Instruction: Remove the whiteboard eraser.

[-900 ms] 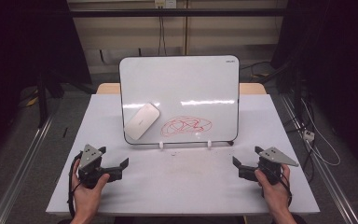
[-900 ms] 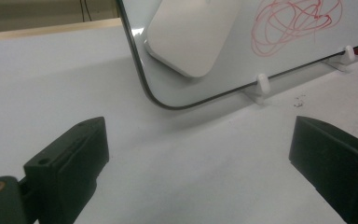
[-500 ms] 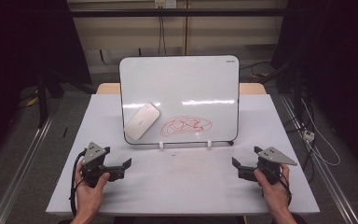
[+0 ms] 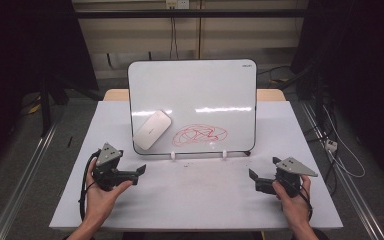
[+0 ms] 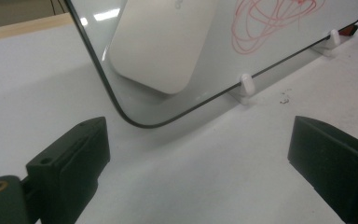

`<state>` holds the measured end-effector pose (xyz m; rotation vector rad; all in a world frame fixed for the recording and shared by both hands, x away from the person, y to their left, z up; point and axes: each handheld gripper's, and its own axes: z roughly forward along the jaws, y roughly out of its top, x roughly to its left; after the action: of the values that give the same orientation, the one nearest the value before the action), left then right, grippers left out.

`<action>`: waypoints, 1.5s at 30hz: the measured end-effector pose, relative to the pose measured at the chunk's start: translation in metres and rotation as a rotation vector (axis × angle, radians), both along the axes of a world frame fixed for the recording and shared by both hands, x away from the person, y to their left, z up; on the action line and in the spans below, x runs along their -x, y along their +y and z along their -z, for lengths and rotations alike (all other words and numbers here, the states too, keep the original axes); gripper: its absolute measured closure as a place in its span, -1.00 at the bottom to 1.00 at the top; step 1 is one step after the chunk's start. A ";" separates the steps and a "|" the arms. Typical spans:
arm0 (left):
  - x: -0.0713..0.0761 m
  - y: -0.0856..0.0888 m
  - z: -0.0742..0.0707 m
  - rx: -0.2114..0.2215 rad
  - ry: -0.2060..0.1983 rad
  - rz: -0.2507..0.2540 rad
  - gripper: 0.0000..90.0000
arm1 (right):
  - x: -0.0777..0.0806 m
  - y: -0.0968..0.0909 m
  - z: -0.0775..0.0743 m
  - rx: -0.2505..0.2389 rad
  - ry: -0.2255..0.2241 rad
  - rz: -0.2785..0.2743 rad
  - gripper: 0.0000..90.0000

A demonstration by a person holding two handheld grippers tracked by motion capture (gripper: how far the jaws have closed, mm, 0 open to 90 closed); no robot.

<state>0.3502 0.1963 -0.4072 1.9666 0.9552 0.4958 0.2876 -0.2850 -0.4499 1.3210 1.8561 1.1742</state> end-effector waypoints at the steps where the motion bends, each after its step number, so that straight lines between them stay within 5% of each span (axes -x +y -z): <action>1: -0.002 -0.002 -0.001 -0.008 -0.003 0.005 -0.88 | 0.000 0.000 0.000 -0.001 0.000 0.000 -0.90; 12: -0.021 -0.019 -0.014 -0.044 -0.032 0.017 -0.88 | 0.000 0.001 0.000 -0.004 0.005 -0.003 -0.90; 22: -0.032 -0.034 -0.028 -0.028 -0.078 0.037 -0.88 | 0.000 0.002 0.000 0.002 -0.001 -0.009 -0.90; 32: -0.051 -0.043 -0.036 -0.131 -0.147 0.028 -0.88 | 0.000 0.006 -0.002 0.006 -0.004 -0.017 -0.90; 40: -0.070 -0.057 -0.047 -0.158 -0.165 0.029 -0.84 | 0.000 0.006 -0.001 0.008 -0.001 -0.013 -0.90; 45: -0.077 -0.072 -0.049 -0.219 -0.179 0.033 -0.86 | 0.000 0.005 -0.001 0.005 0.000 -0.013 -0.90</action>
<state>0.4275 0.1244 -0.3586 2.0863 0.7816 0.7715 0.2876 -0.2799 -0.4489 1.3077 1.8688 1.1759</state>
